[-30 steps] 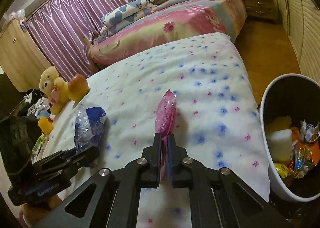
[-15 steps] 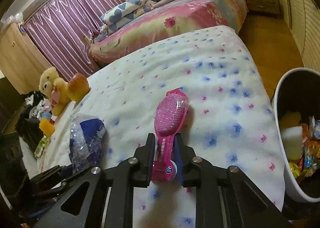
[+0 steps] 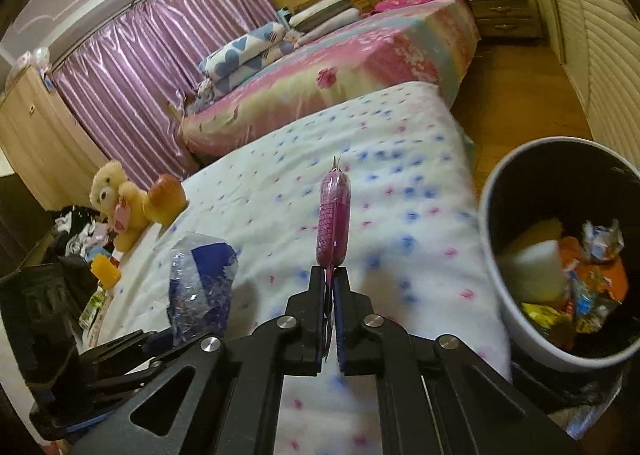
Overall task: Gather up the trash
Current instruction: 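Carry the blue bag and pink hairbrush over the bin with both tools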
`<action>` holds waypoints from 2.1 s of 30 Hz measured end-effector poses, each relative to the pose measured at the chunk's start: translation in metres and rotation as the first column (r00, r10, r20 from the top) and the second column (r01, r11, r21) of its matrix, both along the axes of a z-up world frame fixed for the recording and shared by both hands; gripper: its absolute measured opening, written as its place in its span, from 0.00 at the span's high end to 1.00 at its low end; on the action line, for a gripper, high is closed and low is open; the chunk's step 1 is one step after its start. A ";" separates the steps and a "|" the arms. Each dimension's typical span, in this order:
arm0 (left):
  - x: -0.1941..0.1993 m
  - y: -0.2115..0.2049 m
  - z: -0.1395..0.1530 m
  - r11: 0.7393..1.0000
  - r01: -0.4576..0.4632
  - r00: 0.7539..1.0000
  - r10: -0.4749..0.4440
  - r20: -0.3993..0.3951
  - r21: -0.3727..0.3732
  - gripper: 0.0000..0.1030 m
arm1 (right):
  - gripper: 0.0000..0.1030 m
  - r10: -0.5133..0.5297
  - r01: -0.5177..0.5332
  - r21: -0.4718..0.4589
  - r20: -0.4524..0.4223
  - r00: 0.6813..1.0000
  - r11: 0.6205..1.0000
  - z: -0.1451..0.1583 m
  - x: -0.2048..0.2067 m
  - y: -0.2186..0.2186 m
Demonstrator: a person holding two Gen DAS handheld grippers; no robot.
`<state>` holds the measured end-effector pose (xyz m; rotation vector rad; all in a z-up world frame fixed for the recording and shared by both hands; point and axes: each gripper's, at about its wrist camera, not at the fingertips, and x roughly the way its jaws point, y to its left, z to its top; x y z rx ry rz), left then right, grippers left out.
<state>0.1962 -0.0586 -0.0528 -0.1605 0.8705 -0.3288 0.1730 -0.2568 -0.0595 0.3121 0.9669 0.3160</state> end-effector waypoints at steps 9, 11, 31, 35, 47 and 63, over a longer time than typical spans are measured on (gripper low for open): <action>0.000 -0.037 0.006 0.996 0.084 0.996 -0.084 0.020 0.024 0.66 | 0.96 -0.083 0.082 0.016 0.013 0.997 0.996 0.011 -0.025 -0.041; -0.001 -0.044 0.008 0.995 0.098 0.995 -0.099 0.027 0.032 0.66 | 0.96 -0.100 0.100 0.017 0.015 0.995 0.995 0.013 -0.029 -0.049; 0.007 -0.099 0.009 0.976 0.205 0.977 -0.209 0.048 0.071 0.66 | 0.96 -0.219 0.218 0.012 0.042 0.975 0.976 0.025 -0.062 -0.102; 0.007 -0.106 0.010 0.974 0.214 0.975 -0.218 0.049 0.077 0.66 | 0.96 -0.235 0.234 0.014 0.045 0.971 0.972 0.027 -0.062 -0.109; 0.013 -0.125 0.010 0.966 0.242 0.967 -0.247 0.054 0.092 0.66 | 0.96 -0.268 0.268 0.012 0.046 0.962 0.963 0.026 -0.060 -0.125; 0.029 -0.147 0.011 0.957 0.267 0.960 -0.274 0.054 0.111 0.66 | 0.96 -0.290 0.290 0.006 0.045 0.956 0.957 0.026 -0.052 -0.141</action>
